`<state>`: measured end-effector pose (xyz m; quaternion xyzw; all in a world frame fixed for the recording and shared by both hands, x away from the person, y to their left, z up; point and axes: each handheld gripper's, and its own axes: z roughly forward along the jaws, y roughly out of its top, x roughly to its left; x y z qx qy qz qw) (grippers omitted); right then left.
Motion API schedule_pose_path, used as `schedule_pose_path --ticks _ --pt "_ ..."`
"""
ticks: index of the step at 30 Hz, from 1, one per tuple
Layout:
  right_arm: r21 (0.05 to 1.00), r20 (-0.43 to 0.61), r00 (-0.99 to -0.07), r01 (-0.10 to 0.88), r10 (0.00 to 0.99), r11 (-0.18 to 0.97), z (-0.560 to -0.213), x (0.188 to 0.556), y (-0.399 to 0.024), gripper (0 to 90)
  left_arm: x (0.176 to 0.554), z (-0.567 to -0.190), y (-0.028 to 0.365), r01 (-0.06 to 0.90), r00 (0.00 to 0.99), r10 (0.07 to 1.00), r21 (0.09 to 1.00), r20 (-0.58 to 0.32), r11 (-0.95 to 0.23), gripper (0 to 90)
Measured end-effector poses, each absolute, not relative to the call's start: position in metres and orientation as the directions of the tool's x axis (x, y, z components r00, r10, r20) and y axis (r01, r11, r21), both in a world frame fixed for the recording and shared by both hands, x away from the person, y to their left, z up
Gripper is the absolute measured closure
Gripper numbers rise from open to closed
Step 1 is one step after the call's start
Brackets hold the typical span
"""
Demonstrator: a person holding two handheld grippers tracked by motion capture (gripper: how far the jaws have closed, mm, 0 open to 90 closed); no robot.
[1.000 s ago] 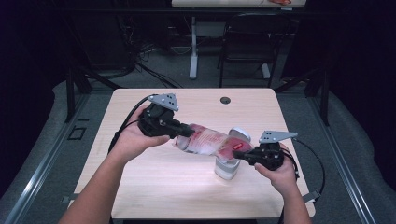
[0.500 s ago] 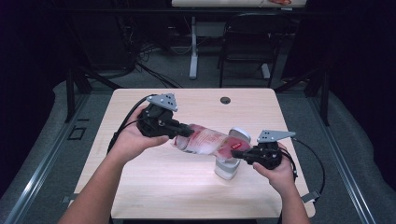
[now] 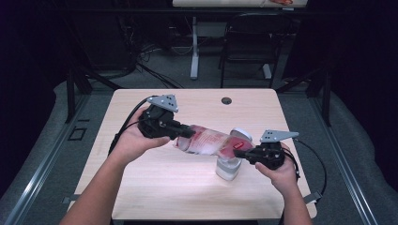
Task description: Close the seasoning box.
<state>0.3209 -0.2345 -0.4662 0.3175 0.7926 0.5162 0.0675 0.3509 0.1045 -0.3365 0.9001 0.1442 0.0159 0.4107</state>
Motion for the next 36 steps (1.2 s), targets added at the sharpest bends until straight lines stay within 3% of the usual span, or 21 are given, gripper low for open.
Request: schedule_pose_path --ticks 36 --pt "0.88 0.197 -0.787 0.405 0.585 0.249 -0.459 0.315 -0.236 85.8 0.354 -0.36 0.122 0.293 0.943 0.309 0.742 -0.122 -0.602 81.8"
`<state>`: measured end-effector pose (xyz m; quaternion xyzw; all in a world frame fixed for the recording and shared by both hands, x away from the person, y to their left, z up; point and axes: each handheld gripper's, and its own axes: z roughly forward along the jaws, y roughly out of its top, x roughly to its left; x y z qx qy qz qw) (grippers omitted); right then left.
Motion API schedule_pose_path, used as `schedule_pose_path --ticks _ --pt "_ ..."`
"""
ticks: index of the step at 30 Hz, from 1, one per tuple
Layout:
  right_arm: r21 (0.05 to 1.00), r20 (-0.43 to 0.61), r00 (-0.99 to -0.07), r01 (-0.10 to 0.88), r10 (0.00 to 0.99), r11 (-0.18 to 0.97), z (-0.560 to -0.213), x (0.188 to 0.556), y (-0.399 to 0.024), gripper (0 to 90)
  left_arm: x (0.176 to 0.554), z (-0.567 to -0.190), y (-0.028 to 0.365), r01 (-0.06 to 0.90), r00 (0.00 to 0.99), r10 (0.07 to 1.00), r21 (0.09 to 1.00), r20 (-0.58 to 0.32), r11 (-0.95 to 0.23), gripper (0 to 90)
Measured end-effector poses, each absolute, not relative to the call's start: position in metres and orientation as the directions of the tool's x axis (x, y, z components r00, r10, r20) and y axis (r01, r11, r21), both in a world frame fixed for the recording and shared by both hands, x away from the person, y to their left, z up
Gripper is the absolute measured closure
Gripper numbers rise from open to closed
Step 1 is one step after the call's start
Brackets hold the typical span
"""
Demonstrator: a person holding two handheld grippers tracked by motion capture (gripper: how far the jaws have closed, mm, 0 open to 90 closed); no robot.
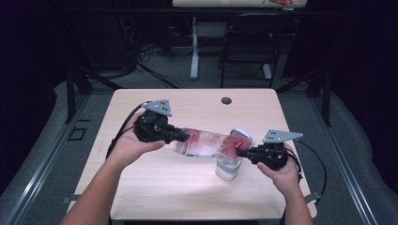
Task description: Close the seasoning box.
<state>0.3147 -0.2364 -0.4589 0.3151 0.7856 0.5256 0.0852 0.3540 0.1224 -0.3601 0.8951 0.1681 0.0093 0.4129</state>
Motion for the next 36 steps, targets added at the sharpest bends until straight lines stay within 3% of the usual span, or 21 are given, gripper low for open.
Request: schedule_pose_path --ticks 36 --pt "0.882 0.23 -0.785 0.418 0.575 0.217 -0.469 0.319 -0.233 80.4 0.351 -0.386 0.142 0.321 0.932 0.331 0.754 -0.145 -0.573 82.1"
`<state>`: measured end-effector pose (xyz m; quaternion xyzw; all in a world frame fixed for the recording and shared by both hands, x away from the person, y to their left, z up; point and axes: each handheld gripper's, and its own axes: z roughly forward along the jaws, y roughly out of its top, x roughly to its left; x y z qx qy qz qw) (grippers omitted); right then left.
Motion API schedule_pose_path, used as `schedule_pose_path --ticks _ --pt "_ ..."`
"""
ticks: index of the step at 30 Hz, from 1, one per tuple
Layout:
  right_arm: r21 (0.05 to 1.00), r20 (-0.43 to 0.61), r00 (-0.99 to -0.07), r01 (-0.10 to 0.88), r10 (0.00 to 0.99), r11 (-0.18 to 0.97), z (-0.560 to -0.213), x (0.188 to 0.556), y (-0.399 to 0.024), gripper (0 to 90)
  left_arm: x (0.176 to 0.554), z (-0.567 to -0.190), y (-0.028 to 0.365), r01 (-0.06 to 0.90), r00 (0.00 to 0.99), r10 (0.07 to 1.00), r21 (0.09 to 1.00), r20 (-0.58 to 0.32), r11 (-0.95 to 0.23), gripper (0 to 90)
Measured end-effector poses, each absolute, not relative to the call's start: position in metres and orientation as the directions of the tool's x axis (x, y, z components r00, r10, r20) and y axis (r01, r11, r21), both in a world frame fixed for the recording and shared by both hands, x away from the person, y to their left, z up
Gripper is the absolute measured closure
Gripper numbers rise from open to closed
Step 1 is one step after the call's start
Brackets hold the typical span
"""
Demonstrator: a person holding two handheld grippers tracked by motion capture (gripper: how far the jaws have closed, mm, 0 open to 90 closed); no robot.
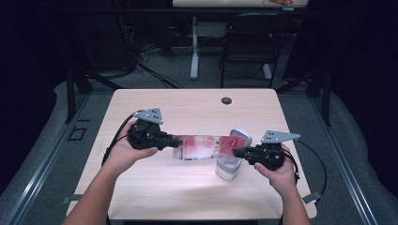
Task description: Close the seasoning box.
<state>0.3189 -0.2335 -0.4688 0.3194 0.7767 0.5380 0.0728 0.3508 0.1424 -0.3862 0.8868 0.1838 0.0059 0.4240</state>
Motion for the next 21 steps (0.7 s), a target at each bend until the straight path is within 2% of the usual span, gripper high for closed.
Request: schedule_pose_path --ticks 10,21 --pt "0.883 0.23 -0.789 0.415 0.57 0.218 -0.47 0.319 -0.233 79.5 0.351 -0.393 0.147 0.335 0.928 0.337 0.751 -0.158 -0.569 81.5" --pt "0.895 0.218 -0.795 0.393 0.566 0.208 -0.469 0.318 -0.23 82.6 0.352 -0.409 0.156 0.352 0.922 0.347 0.75 -0.174 -0.56 79.7"
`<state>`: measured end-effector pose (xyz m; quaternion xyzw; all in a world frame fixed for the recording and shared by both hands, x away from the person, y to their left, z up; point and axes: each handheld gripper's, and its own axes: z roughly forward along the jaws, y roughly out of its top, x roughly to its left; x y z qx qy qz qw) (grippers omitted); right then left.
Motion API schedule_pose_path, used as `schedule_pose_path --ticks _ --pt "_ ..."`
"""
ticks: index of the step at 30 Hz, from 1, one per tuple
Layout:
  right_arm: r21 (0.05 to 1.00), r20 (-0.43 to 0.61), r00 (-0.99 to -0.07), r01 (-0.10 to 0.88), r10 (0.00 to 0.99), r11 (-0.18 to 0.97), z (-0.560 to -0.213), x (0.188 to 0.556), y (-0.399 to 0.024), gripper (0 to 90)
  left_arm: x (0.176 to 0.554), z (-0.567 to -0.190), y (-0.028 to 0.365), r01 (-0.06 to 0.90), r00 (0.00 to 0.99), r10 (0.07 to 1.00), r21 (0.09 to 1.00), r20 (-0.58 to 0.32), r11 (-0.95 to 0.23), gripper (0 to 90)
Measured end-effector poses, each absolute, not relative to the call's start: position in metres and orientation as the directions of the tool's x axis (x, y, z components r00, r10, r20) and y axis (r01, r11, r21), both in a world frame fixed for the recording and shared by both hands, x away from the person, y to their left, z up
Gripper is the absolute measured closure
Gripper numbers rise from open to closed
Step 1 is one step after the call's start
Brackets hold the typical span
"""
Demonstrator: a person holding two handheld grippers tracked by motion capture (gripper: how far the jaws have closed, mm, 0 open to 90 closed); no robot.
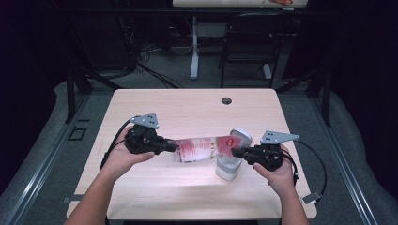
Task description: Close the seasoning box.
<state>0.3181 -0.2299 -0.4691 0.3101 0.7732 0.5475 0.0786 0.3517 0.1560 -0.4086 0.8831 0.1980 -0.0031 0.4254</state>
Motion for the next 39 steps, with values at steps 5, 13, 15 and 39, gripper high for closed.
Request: schedule_pose_path --ticks 5,13,15,39 --pt "0.899 0.217 -0.796 0.388 0.565 0.202 -0.468 0.317 -0.228 83.6 0.351 -0.413 0.159 0.358 0.919 0.352 0.751 -0.178 -0.555 79.3" --pt "0.902 0.205 -0.811 0.374 0.548 0.216 -0.464 0.317 -0.222 85.8 0.352 -0.429 0.168 0.377 0.91 0.365 0.759 -0.198 -0.531 79.0" --pt "0.903 0.202 -0.813 0.37 0.545 0.217 -0.463 0.317 -0.221 86.2 0.351 -0.432 0.17 0.38 0.909 0.363 0.761 -0.203 -0.526 78.9" --pt "0.898 0.15 -0.835 0.339 0.529 0.279 -0.45 0.318 -0.203 89.1 0.344 -0.458 0.184 0.383 0.904 0.379 0.771 -0.199 -0.509 78.9"
